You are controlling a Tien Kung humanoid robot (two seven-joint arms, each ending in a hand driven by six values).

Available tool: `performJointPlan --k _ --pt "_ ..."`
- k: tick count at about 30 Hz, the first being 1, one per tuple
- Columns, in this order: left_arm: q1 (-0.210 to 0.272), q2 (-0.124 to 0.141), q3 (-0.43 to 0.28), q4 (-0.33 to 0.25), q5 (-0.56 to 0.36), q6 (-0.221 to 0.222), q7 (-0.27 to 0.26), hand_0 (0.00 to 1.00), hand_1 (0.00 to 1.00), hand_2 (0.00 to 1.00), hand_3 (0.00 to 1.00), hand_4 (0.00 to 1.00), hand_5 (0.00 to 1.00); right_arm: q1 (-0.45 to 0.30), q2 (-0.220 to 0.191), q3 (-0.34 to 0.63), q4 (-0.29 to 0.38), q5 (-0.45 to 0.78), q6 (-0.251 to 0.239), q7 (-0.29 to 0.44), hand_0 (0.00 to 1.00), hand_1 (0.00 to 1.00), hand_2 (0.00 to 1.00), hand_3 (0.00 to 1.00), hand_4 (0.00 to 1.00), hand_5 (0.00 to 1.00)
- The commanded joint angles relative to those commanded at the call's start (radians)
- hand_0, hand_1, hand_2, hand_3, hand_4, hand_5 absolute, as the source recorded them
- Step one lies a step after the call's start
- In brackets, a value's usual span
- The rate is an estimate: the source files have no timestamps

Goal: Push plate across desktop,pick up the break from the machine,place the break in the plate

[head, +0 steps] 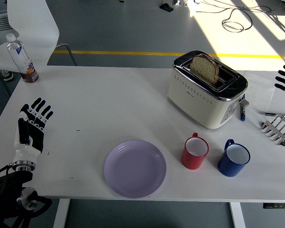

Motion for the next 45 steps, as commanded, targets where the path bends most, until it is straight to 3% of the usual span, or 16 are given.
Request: performJointPlan --k 5,6,11,12,17,18,23,24,25,35,45 --pt "0.010 0.000 -0.056 -0.012 0.003 0.001 0.003 0.809 0.818 0.857 0.779 0.513 0.998 0.148 -0.079 -0.141 -0.038 -0.203 -0.048 -0.026 0.844 0.811 0.851 0.848 0.717 0.391" --pt "0.013 0.000 -0.063 -0.014 0.003 0.002 0.004 0.816 0.815 0.856 0.778 0.514 0.998 0.191 -0.093 -0.184 -0.058 -0.248 -0.054 -0.043 0.873 0.848 0.912 0.921 0.803 0.272" --pt "0.018 0.000 -0.064 -0.012 0.006 0.001 0.007 0.816 0.815 0.856 0.778 0.514 0.998 0.370 -0.096 -0.340 -0.141 -0.456 -0.049 -0.088 0.873 0.848 0.912 0.921 0.803 0.272" --pt "0.019 0.000 -0.062 -0.011 0.006 0.001 0.007 0.818 0.814 0.855 0.777 0.515 0.998 0.401 -0.086 -0.366 -0.164 -0.492 -0.044 -0.095 0.873 0.832 0.848 0.917 0.835 0.244" --pt "0.026 0.000 -0.059 -0.009 0.005 0.003 0.008 0.818 0.814 0.855 0.777 0.515 0.998 0.569 -0.025 -0.495 -0.301 -0.604 -0.010 -0.125 0.873 0.832 0.848 0.917 0.835 0.244" --pt "0.026 0.000 -0.059 -0.008 0.005 0.003 0.008 0.818 0.814 0.855 0.776 0.514 0.998 0.588 -0.015 -0.509 -0.321 -0.611 -0.007 -0.128 0.828 0.793 0.781 0.894 0.835 0.240" --pt "0.022 0.000 -0.061 -0.006 0.005 0.005 0.007 0.818 0.814 0.855 0.776 0.514 0.998 0.687 0.057 -0.569 -0.455 -0.665 0.002 -0.140 0.828 0.793 0.781 0.894 0.835 0.240" --pt "0.021 0.000 -0.059 -0.006 0.005 0.005 0.007 0.819 0.812 0.855 0.776 0.515 0.998 0.708 0.073 -0.584 -0.485 -0.670 0.008 -0.142 0.782 0.730 0.708 0.839 0.840 0.232" --pt "0.019 0.000 -0.058 -0.005 0.005 0.005 0.008 0.819 0.812 0.855 0.776 0.515 0.998 0.724 0.085 -0.593 -0.513 -0.670 0.015 -0.145 0.782 0.730 0.708 0.839 0.840 0.232" --pt "0.008 0.000 -0.058 -0.003 0.004 0.008 0.007 0.819 0.812 0.855 0.776 0.513 0.998 0.838 0.195 -0.685 -0.743 -0.706 0.061 -0.167 0.758 0.691 0.663 0.808 0.854 0.246" --pt "0.011 0.000 -0.060 -0.001 0.005 0.012 0.006 0.818 0.807 0.855 0.775 0.509 0.998 0.876 0.268 -0.720 -0.858 -0.706 0.077 -0.193 0.742 0.678 0.646 0.783 0.856 0.285"
